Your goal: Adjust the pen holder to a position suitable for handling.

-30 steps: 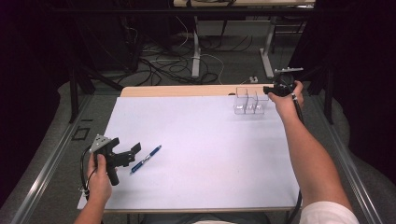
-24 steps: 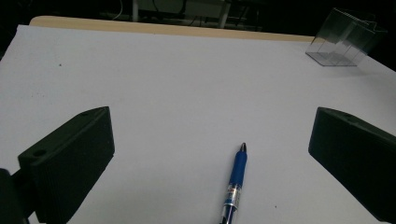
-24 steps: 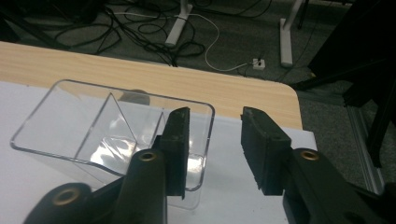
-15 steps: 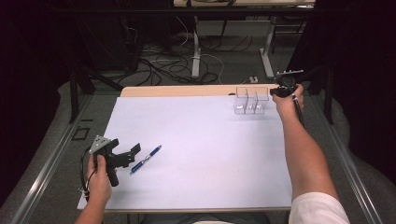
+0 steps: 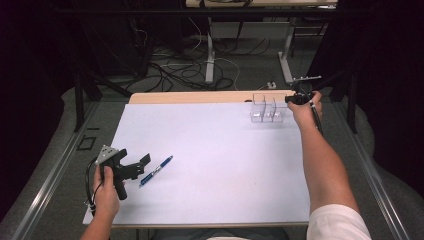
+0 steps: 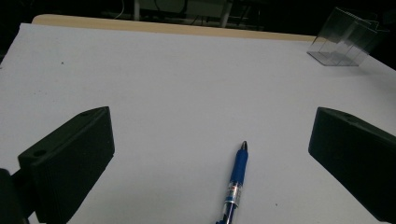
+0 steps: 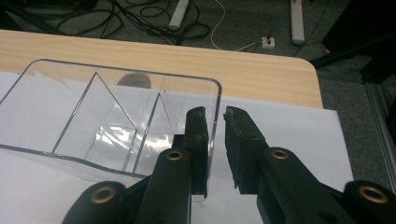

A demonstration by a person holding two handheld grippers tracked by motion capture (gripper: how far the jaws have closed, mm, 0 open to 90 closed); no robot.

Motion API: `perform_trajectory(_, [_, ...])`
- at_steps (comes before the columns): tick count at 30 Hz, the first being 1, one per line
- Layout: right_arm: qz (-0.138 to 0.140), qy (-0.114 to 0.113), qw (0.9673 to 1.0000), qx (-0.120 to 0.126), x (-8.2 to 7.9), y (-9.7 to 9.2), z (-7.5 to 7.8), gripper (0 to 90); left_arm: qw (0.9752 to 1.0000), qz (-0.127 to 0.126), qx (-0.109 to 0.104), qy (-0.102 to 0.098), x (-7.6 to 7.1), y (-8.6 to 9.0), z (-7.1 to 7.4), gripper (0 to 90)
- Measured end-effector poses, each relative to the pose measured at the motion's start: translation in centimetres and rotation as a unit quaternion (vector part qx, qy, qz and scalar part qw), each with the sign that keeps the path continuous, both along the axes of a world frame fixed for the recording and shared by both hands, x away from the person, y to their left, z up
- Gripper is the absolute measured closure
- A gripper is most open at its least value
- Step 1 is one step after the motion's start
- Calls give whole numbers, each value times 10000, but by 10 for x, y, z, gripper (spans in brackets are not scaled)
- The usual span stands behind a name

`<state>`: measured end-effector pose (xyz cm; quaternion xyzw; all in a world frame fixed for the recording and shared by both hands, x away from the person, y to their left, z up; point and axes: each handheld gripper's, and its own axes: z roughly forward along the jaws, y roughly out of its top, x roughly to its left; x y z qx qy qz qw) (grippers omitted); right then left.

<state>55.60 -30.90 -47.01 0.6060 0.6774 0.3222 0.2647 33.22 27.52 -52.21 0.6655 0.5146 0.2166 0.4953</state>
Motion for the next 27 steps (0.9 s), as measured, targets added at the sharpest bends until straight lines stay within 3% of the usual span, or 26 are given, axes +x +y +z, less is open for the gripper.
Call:
perform_trajectory(8, [-110,229,9996,-95,3,6,-8,807,10000,14,-22,10,0,1,0,0])
perform_trajectory(13, [-171,368,9990,-184,4,6,-11,862,10000,15,-38,10,0,2,0,0])
perform_trajectory(17, [-262,372,9987,-223,4,8,-11,870,10000,29,-71,7,0,1,0,0])
perform_trajectory(21, [-363,408,9985,-72,3,10,-11,891,10000,7,-26,10,0,1,0,0])
perform_trajectory(27, [-312,459,9984,-74,2,16,-10,893,10000,11,-30,16,0,1,0,0])
